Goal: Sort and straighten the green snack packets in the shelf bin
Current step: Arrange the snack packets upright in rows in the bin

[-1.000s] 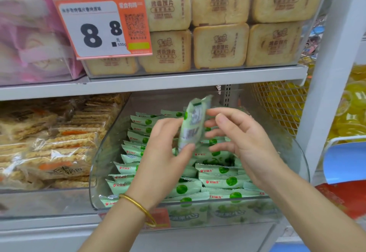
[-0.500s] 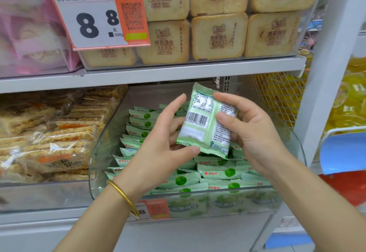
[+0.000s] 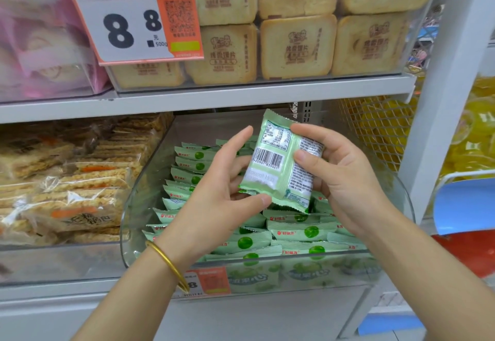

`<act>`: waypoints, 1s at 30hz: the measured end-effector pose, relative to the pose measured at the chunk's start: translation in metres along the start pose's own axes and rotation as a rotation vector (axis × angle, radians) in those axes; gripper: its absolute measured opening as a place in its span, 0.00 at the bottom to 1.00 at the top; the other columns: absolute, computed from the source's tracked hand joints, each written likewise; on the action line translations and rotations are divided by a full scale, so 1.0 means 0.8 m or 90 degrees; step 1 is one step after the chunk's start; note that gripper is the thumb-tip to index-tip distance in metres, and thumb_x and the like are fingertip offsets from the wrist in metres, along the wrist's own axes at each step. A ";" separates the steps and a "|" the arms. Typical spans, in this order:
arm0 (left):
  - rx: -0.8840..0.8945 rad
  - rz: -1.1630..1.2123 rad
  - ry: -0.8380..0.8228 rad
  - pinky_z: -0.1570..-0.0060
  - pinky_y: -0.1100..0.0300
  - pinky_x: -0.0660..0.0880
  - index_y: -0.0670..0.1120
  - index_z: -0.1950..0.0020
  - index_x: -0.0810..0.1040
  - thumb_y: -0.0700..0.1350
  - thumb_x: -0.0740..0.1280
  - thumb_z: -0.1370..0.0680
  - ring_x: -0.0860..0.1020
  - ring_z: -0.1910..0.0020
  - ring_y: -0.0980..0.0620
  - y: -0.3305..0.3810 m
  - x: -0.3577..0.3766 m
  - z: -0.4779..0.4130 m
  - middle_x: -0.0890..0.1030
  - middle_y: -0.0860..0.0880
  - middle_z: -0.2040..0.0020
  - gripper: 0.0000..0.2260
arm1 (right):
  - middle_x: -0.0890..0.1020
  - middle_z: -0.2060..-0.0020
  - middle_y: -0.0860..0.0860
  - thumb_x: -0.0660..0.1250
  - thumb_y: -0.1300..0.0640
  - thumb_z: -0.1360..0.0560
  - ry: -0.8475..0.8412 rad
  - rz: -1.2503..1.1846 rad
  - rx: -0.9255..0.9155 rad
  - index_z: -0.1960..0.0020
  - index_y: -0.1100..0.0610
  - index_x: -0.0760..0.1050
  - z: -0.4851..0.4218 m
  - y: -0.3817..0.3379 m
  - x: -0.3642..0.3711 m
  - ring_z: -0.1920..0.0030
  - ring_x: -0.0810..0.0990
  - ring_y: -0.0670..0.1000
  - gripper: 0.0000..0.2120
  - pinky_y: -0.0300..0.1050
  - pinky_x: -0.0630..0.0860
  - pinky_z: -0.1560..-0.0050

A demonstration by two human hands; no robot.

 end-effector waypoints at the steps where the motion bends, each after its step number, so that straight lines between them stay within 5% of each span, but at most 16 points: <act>1: -0.002 0.004 0.004 0.38 0.51 0.73 0.69 0.34 0.58 0.32 0.69 0.27 0.76 0.40 0.59 0.001 0.001 0.000 0.77 0.59 0.38 0.37 | 0.83 0.48 0.53 0.69 0.58 0.34 0.001 -0.001 0.001 0.44 0.52 0.78 0.000 0.000 0.000 0.53 0.83 0.52 0.18 0.42 0.80 0.62; 6: -0.045 0.058 0.059 0.49 0.62 0.78 0.59 0.33 0.64 0.34 0.68 0.26 0.81 0.51 0.58 0.002 0.006 0.000 0.78 0.55 0.43 0.29 | 0.83 0.47 0.54 0.69 0.58 0.34 0.016 -0.008 0.006 0.44 0.51 0.78 0.000 0.001 0.001 0.53 0.83 0.52 0.18 0.43 0.81 0.61; 10: -0.110 0.192 0.178 0.48 0.56 0.78 0.53 0.39 0.70 0.38 0.66 0.24 0.82 0.51 0.50 -0.005 0.002 -0.005 0.77 0.44 0.41 0.17 | 0.84 0.48 0.52 0.68 0.57 0.29 -0.014 -0.046 0.048 0.41 0.53 0.77 -0.002 0.001 -0.003 0.54 0.83 0.52 0.16 0.47 0.80 0.60; 13: -0.143 0.262 0.279 0.50 0.55 0.78 0.50 0.44 0.71 0.39 0.65 0.22 0.80 0.50 0.46 -0.010 -0.004 -0.010 0.75 0.38 0.39 0.10 | 0.82 0.44 0.52 0.57 0.65 0.33 -0.065 -0.021 0.067 0.41 0.52 0.79 0.000 -0.001 -0.009 0.51 0.81 0.54 0.25 0.49 0.81 0.57; 17: -0.166 0.241 0.290 0.59 0.62 0.78 0.44 0.42 0.73 0.40 0.63 0.21 0.81 0.56 0.52 -0.014 -0.006 -0.014 0.79 0.41 0.44 0.08 | 0.83 0.49 0.49 0.59 0.78 0.30 -0.026 0.145 -0.008 0.43 0.50 0.78 0.005 -0.004 -0.005 0.58 0.81 0.46 0.28 0.45 0.82 0.58; 21: -0.208 0.282 0.228 0.64 0.65 0.78 0.37 0.46 0.77 0.41 0.61 0.20 0.81 0.64 0.56 -0.012 0.000 -0.018 0.83 0.45 0.56 0.09 | 0.77 0.52 0.49 0.76 0.59 0.36 0.035 0.285 -0.093 0.56 0.46 0.81 0.001 -0.007 -0.013 0.52 0.78 0.48 0.12 0.44 0.76 0.49; 23: -0.227 0.293 0.237 0.63 0.62 0.79 0.38 0.49 0.79 0.43 0.61 0.19 0.81 0.66 0.54 -0.010 0.003 -0.020 0.82 0.46 0.56 0.11 | 0.76 0.52 0.45 0.76 0.53 0.37 0.042 0.286 -0.111 0.59 0.48 0.80 -0.002 -0.009 -0.017 0.49 0.79 0.47 0.08 0.41 0.75 0.48; 25: -0.225 0.234 0.250 0.59 0.58 0.80 0.42 0.53 0.79 0.44 0.59 0.19 0.80 0.66 0.53 -0.009 0.005 -0.020 0.82 0.47 0.58 0.11 | 0.80 0.55 0.46 0.73 0.59 0.30 0.036 0.230 -0.115 0.58 0.51 0.78 -0.002 -0.011 -0.021 0.55 0.80 0.44 0.06 0.40 0.76 0.54; 30: -0.177 0.012 0.268 0.50 0.50 0.78 0.49 0.49 0.80 0.43 0.59 0.19 0.78 0.65 0.56 -0.012 0.006 -0.021 0.81 0.50 0.58 0.10 | 0.83 0.61 0.50 0.70 0.61 0.27 0.042 0.278 -0.112 0.58 0.51 0.78 0.001 -0.010 -0.026 0.59 0.82 0.52 0.06 0.53 0.78 0.55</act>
Point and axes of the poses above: each hand's wrist, its own z-axis away from the middle knuckle, its own x-axis out of the palm, y = z × x, the point moved 1 cm from there along -z, towards the middle knuckle
